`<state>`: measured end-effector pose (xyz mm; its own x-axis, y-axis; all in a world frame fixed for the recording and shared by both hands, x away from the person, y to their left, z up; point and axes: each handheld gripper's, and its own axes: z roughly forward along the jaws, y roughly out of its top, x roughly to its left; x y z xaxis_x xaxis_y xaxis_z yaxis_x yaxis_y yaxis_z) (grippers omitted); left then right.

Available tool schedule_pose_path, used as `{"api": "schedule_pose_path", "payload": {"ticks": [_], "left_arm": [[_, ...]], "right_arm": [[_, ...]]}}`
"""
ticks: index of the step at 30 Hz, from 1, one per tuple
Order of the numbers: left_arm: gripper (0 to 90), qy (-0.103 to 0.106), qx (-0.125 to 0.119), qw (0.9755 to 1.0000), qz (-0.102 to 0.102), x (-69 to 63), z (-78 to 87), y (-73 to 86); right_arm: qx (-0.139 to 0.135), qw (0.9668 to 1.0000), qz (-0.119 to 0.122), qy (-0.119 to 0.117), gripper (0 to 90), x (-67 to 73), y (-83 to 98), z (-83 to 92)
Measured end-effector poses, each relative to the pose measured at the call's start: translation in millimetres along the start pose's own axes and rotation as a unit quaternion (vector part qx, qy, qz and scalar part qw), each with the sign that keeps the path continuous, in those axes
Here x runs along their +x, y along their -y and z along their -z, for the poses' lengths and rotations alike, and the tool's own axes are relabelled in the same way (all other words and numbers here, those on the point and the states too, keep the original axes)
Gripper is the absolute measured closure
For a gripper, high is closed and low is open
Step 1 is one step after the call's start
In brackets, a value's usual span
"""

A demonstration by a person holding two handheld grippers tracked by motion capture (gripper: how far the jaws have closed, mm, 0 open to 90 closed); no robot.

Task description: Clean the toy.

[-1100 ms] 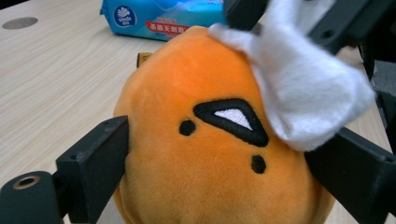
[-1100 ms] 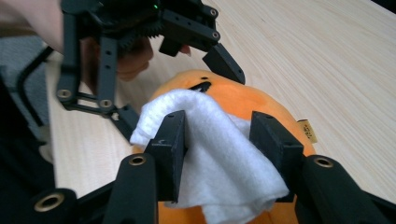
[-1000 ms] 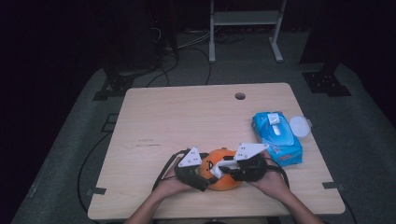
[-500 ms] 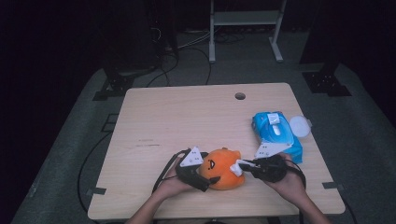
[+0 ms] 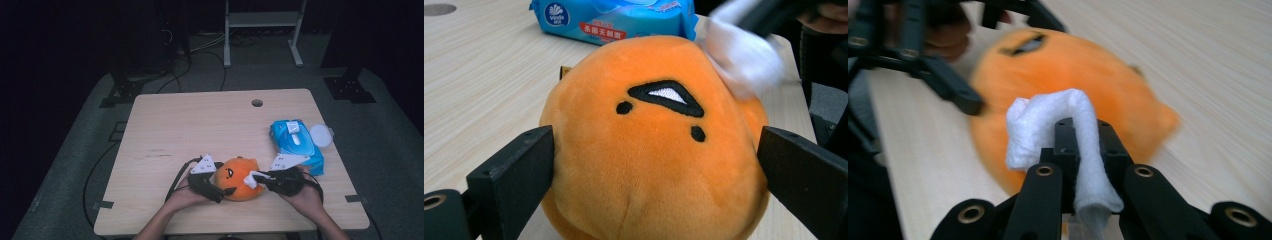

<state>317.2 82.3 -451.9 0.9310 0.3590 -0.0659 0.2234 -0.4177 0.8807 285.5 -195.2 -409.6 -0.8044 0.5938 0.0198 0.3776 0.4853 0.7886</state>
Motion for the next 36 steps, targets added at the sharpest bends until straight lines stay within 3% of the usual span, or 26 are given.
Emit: {"api": "schedule_pose_path", "payload": {"ticks": [2,7,10,13,14,17,19,22,26,30,32,33,35,36], "left_arm": [[9.4,-0.008,0.002,1.0,-0.004,0.2,0.0,-0.2],[15.8,-0.028,-0.001,0.9996,0.005,4.3,3.1,-6.5],[16.0,-0.034,-0.007,0.9992,0.019,6.9,1.4,-5.6],[15.9,-0.034,-0.008,0.9991,0.023,7.3,0.6,-4.8],[15.9,-0.033,-0.006,0.9993,0.018,7.3,1.4,-4.2],[15.8,-0.023,-0.008,0.9996,0.016,8.7,2.0,-1.3],[15.0,-0.011,-0.005,0.9998,0.017,11.2,1.8,1.8],[15.0,-0.011,-0.004,0.9998,0.017,12.0,2.8,3.3],[15.0,-0.017,0.001,0.9998,0.009,10.4,2.7,2.5],[15.0,-0.026,0.003,0.9995,0.02,12.6,2.0,3.2],[15.0,-0.027,-0.005,0.9991,0.032,13.2,-0.5,3.2],[14.8,-0.03,-0.004,0.999,0.033,13.3,-2.4,2.2],[14.5,-0.031,-0.002,0.9991,0.03,13.0,-1.6,2.2],[14.5,-0.031,-0.002,0.9991,0.03,13.0,-1.6,2.2]], "right_arm": [[0.009,0.9996,-0.005,0.026,82.1,-7.5,7.3,4.7],[0.006,0.9993,0.006,0.035,82.2,1.4,3.6,3.2],[-0.006,0.9995,0.019,0.025,82.1,14.0,-1.7,-0.2],[-0.011,0.9993,0.032,0.015,81.9,22.0,-4.2,-2.9],[-0.009,0.9987,0.047,0.016,82.0,24.8,-4.5,-5.0],[-0.013,0.9994,0.031,0.01,82.0,14.9,-2.5,-1.9],[-0.01,0.9997,0.015,0.019,81.9,4.2,1.9,0.1],[0.0,0.9995,-0.014,0.027,81.9,-10.9,9.8,1.6],[0.004,0.9994,-0.016,0.031,82.0,-13.1,12.3,2.4],[-0.006,0.9998,-0.01,0.018,81.9,-2.1,7.4,1.2],[-0.025,0.9991,-0.025,-0.023,81.9,4.0,1.1,0.0],[-0.029,0.9986,-0.015,-0.042,81.6,12.3,-4.9,-5.2],[-0.02,0.9993,0.008,-0.03,81.6,16.7,-6.8,-10.0],[-0.02,0.9993,0.008,-0.03,81.6,16.7,-6.8,-10.0]]}}
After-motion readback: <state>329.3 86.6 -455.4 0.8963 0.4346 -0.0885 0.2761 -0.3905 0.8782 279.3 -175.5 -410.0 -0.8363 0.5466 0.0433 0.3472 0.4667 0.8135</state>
